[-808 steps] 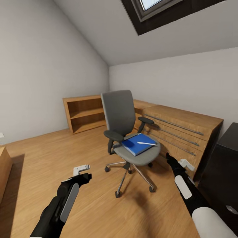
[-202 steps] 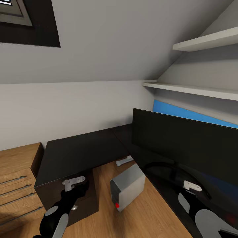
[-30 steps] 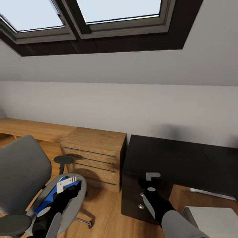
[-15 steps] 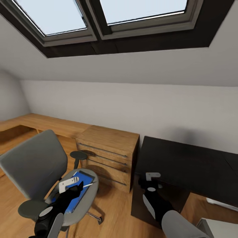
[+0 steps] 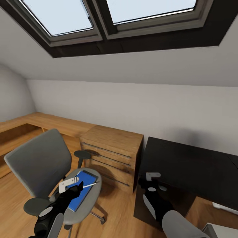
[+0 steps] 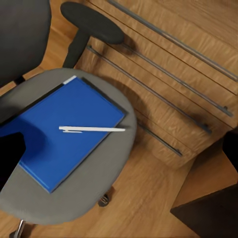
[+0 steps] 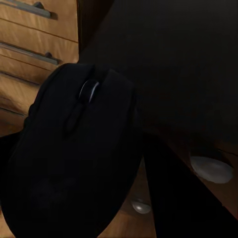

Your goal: In the bedroom, organize the workspace by keeping the computer under the desk, ensuring the monitor is on the desk, placing the keyboard on the desk next to the monitor, placing the mouse on the desk next to the keyboard, moving the folder from the swivel chair onto the desk next to the mouse, stacking the notebook on top of the folder with the pen on top of the notebook, and positioning the swivel chair next to the desk.

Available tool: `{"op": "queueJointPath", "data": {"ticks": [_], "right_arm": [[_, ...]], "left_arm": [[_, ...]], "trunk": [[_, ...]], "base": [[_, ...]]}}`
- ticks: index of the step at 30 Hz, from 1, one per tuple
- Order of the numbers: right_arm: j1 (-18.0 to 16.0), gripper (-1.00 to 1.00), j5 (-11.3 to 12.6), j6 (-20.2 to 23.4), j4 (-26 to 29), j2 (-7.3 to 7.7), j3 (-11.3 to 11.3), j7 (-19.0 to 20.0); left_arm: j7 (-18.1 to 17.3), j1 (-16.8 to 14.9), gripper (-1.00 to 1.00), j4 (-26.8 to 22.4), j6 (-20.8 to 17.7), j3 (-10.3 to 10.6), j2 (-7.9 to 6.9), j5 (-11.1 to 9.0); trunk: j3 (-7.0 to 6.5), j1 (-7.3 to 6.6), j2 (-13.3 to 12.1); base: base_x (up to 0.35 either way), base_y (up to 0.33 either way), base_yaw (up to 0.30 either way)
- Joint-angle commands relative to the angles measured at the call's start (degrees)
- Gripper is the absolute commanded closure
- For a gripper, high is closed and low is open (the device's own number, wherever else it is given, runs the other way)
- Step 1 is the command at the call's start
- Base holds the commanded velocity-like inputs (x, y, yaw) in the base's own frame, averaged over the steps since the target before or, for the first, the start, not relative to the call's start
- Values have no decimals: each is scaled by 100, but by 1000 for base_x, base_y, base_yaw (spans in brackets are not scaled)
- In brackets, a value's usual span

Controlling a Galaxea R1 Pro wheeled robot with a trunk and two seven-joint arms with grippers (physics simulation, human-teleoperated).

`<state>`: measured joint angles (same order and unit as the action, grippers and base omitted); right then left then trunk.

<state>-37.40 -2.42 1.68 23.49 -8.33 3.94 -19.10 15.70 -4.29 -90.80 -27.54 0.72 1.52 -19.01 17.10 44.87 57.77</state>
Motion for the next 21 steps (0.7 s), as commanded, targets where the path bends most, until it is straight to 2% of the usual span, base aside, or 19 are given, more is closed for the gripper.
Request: {"op": "queueJointPath", "data": {"ticks": [1, 8, 21], "right_arm": [[-4, 100, -4, 9, 2, 6, 28, -42], [-4, 100, 3, 3, 6, 32, 16, -47], [-4, 100, 41, 22, -7, 52, -37, -60]], "left_arm": [[54, -5, -100, -8, -16, 7, 0, -62], [55, -5, -100, -8, -14, 7, 5, -60], [47, -7, -100, -10, -14, 7, 4, -67]], "trunk": [[7, 2, 5], [7, 2, 5], [7, 2, 5]], "base": [[213, 0, 1], [305, -19, 0], [314, -114, 0]]}}
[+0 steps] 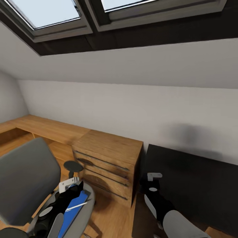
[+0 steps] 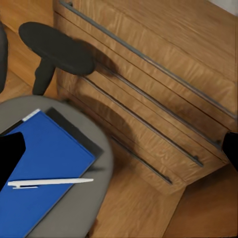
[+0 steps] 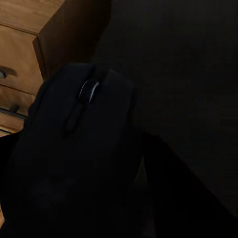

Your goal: In the bedroom, organize the workspace by keeping the computer under the desk, ensuring the monitor is on the desk, placing the keyboard on the desk next to the monitor, placing the mouse on the desk next to the keyboard, moving the folder from the swivel chair onto the desk next to the mouse, stacking the notebook on top of the folder with the pen on top of the notebook, and positioning the swivel chair next to the desk.

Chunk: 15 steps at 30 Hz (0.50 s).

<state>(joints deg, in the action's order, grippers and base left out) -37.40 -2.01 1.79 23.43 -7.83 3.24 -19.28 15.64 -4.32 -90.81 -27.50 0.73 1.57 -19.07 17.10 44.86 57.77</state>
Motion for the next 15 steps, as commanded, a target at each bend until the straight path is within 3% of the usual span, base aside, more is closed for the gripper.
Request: {"op": "queueJointPath", "data": {"ticks": [1, 10, 15], "right_arm": [[-4, 100, 2, 12, -2, 26, 16, -45], [-12, 100, 8, 40, -5, 130, -381, -36], [-13, 100, 7, 41, -5, 133, -402, -33]], "left_arm": [[53, -2, -100, -11, -19, 6, -1, -61], [48, -4, -100, -141, -26, 2, 0, -70], [60, -2, -100, -192, -27, -24, 9, -92]], "trunk": [[7, 3, 4], [7, 3, 4], [7, 3, 4]], "base": [[204, -112, 0], [55, -31, 0], [1, -1, 0]]}}
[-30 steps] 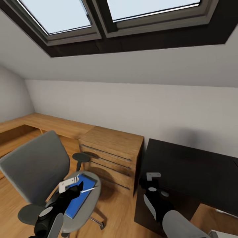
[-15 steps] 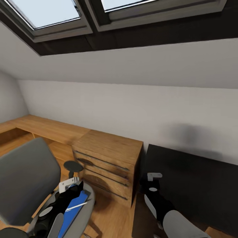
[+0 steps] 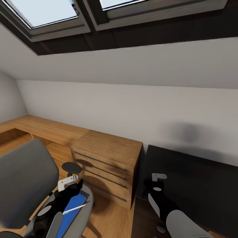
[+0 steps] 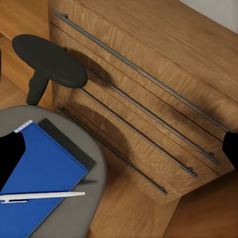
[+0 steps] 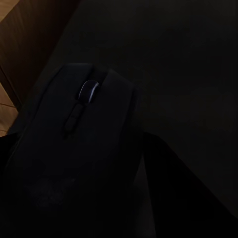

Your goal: In the bedroom, organize the workspace by keeping the computer under the desk, ensuring the monitor is on the desk, placing the keyboard on the desk next to the monitor, placing the mouse on the desk next to the keyboard, moving the folder from the swivel chair onto the desk next to the mouse, stacking the notebook on top of the folder with the pen on top of the notebook, and positioning the swivel chair next to the desk.

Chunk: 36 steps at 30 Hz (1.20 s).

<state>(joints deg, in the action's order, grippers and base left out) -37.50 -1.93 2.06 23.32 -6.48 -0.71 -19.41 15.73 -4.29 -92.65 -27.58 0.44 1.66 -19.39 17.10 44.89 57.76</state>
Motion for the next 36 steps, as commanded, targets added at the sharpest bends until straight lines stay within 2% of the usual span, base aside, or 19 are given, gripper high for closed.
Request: {"op": "queueJointPath", "data": {"ticks": [1, 28, 36], "right_arm": [[-3, 100, 3, 14, 6, -3, -10, -19], [-3, 100, 9, 5, 7, -2, -9, -19], [-3, 100, 3, 5, 13, -2, -9, -19]], "left_arm": [[51, -4, -100, -12, -19, 2, 0, -63], [53, -3, -100, -16, -19, 9, 9, -65], [53, -4, -100, -16, -19, 17, 4, -65]], "trunk": [[25, 23, 45], [510, 616, 1128], [510, 616, 1128]], "base": [[0, 0, 0], [0, 0, 0], [0, 0, 0]]}}
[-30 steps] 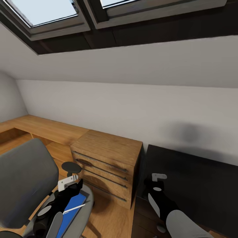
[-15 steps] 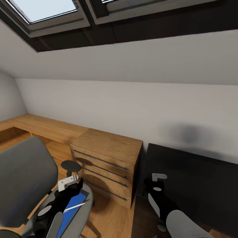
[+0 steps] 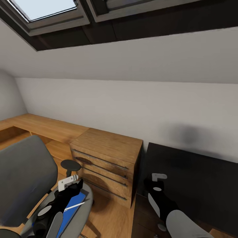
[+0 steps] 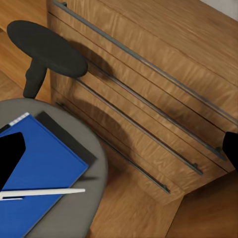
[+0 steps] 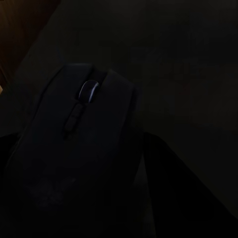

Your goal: In the bedroom, organize the workspace by keeping the computer under the desk, ensuring the monitor is on the desk, placing the keyboard on the desk next to the monitor, placing the mouse on the desk next to the keyboard, moving the folder from the swivel chair onto the desk next to the mouse, stacking the notebook on top of the folder with the pen on top of the notebook, and positioning the swivel chair next to the desk.

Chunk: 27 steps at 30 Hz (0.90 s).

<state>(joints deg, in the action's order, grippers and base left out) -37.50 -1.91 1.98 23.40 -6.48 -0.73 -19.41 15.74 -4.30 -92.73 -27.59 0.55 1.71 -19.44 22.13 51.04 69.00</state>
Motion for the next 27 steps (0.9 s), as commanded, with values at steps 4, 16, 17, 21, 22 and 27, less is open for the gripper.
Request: {"op": "queueJointPath", "data": {"ticks": [4, 16, 17, 21, 22, 27], "right_arm": [[-3, 100, -2, 13, 6, -3, -9, -21], [-3, -100, -3, -7, 7, -3, -14, -20], [-3, -100, -3, -8, 7, -3, -13, -20], [-3, -100, -3, -12, 7, -3, -8, -19], [-3, -100, -3, -12, 7, -3, -7, -19], [-3, -100, -16, -135, 92, -2, -1, -53]], "left_arm": [[52, -4, -100, -8, -18, 7, 1, -60], [52, -3, -100, -8, -18, 16, -3, -60], [52, -3, -100, -8, -18, 16, -3, -60], [52, -4, -100, -8, -18, 16, -4, -60], [52, -3, -100, -8, -18, 16, -4, -60], [52, -3, -100, -1, -23, 17, -2, -55]], "trunk": [[7, 0, 4], [-29, -44, -76], [-47, -66, -116], [-119, -154, -277], [-137, -176, -317], [-227, -285, -517]], "base": [[0, 0, 0], [0, 0, 0], [0, 0, 0], [0, 0, 0], [0, 0, 0], [0, 0, 0]]}}
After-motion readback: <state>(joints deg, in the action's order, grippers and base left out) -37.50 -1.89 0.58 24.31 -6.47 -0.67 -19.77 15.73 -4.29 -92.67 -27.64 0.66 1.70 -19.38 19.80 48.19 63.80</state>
